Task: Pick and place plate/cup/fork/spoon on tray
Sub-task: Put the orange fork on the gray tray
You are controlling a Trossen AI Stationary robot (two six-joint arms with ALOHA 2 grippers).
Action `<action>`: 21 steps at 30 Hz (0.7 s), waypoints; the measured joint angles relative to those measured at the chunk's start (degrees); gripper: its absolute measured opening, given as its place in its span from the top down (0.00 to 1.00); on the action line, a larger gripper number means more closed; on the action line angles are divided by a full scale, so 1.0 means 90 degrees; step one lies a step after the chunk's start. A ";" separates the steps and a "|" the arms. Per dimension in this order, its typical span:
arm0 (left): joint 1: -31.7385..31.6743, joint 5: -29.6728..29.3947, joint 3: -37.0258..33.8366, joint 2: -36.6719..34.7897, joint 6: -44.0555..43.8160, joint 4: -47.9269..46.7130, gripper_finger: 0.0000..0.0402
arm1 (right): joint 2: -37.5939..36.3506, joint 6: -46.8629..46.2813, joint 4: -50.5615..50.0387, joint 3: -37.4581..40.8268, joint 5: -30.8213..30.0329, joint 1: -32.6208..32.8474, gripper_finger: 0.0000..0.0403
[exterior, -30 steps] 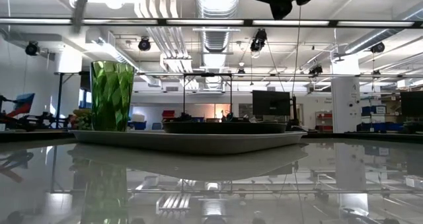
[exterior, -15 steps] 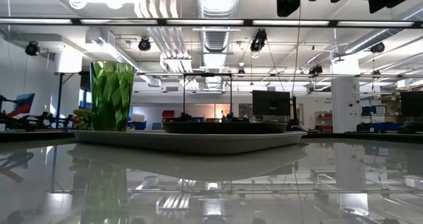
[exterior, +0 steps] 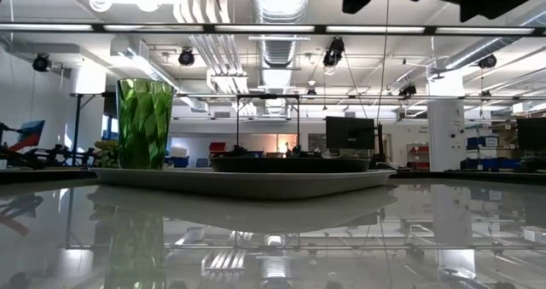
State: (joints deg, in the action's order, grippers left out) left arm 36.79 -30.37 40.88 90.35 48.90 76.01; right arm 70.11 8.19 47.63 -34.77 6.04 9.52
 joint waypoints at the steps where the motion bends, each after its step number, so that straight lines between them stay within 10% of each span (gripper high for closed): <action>1: -0.0012 -0.0002 0.0000 0.0000 0.0000 -0.0002 0.88 | 0.0165 0.0015 0.0077 -0.0079 0.0000 0.0000 0.61; 21: -0.0134 -0.0007 0.0000 -0.0002 0.0005 0.0007 0.88 | 0.2753 0.0704 0.0064 -0.2480 0.0915 -0.0002 0.52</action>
State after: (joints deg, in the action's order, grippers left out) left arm 35.58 -30.43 40.88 90.32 48.95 76.07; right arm 94.88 14.53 48.21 -57.09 14.28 9.50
